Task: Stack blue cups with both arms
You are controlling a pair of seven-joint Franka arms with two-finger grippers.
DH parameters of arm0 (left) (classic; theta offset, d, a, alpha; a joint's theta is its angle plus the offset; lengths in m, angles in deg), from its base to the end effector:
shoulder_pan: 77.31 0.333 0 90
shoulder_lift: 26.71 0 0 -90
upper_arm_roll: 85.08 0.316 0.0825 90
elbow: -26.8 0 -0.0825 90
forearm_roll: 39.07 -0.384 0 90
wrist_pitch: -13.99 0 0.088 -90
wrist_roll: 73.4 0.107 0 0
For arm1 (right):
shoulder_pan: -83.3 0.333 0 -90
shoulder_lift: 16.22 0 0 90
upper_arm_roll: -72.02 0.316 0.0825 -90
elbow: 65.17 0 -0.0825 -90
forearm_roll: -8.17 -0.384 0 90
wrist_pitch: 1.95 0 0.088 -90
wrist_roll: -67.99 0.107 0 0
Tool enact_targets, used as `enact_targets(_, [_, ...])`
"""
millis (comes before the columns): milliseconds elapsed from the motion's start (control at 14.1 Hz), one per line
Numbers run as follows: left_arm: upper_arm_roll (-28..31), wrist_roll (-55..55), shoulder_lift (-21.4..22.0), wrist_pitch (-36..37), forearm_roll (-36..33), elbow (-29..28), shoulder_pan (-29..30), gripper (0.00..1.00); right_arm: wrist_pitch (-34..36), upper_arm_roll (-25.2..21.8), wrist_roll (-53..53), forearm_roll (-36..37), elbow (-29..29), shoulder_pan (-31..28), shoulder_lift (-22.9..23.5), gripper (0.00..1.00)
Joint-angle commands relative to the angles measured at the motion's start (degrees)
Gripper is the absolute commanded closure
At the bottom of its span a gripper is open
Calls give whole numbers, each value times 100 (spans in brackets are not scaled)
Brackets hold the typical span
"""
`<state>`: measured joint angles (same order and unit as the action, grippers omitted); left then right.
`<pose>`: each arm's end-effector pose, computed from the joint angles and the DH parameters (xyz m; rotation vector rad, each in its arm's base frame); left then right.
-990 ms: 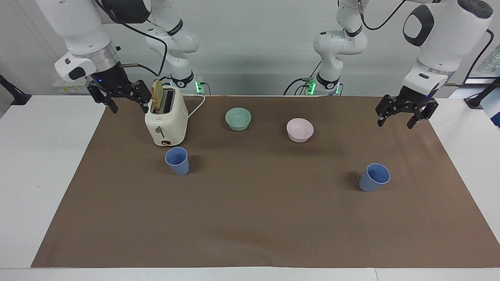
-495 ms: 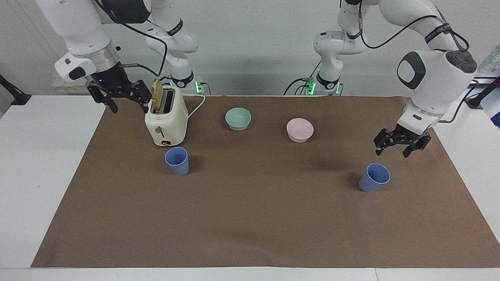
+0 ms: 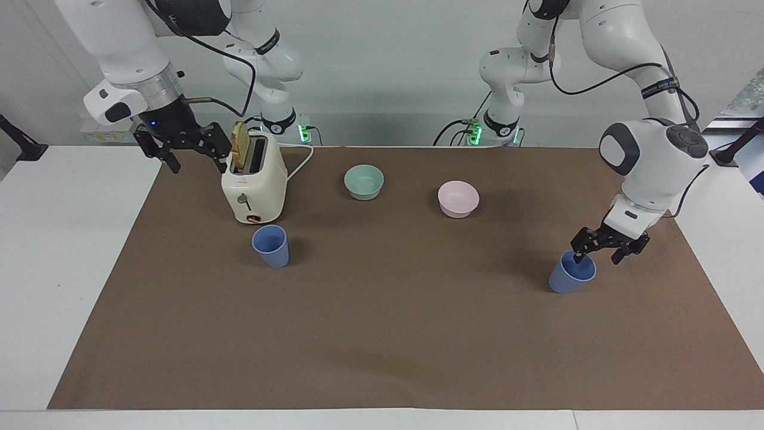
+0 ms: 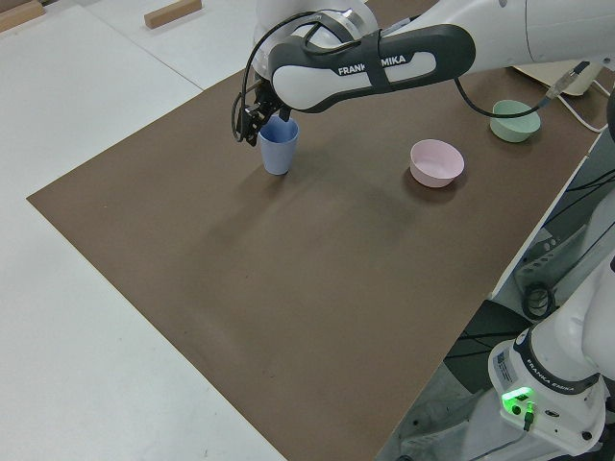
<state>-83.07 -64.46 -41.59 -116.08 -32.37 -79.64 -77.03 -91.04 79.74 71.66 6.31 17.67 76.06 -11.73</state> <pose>0.6348 0.0211 0.3959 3.0600 -0.0757 0.2464 0.5777 0.0049 0.6381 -3.0960 0.0855 -0.0463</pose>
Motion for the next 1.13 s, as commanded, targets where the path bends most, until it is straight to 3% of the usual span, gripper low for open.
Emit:
enact_targets(0, [-60,187,-111,-203,165,-113,113,18,-91,36,-77,-95,189,-76,-141,0])
enact_targets(71, [-60,205,-102,-195,165,-183,121,37,-91,36,-77,-104,189,-76,-141,0])
enact_targets(212, [-60,214,-102,-142,165,-157,104,87,-91,36,-77,-104,189,-76,-141,0])
enact_targets(283, [-60,231,-93,-124,165,-157,95,100,-91,36,-77,-95,189,-85,-141,0])
enact_targets(636, [-147,214,222,420,165,36,-10,100,-91,36,-77,-95,189,-85,-141,0])
enact_targets(1061, [-174,-409,346,325,165,-87,-1510,100,-91,36,-77,-104,189,-76,-141,0])
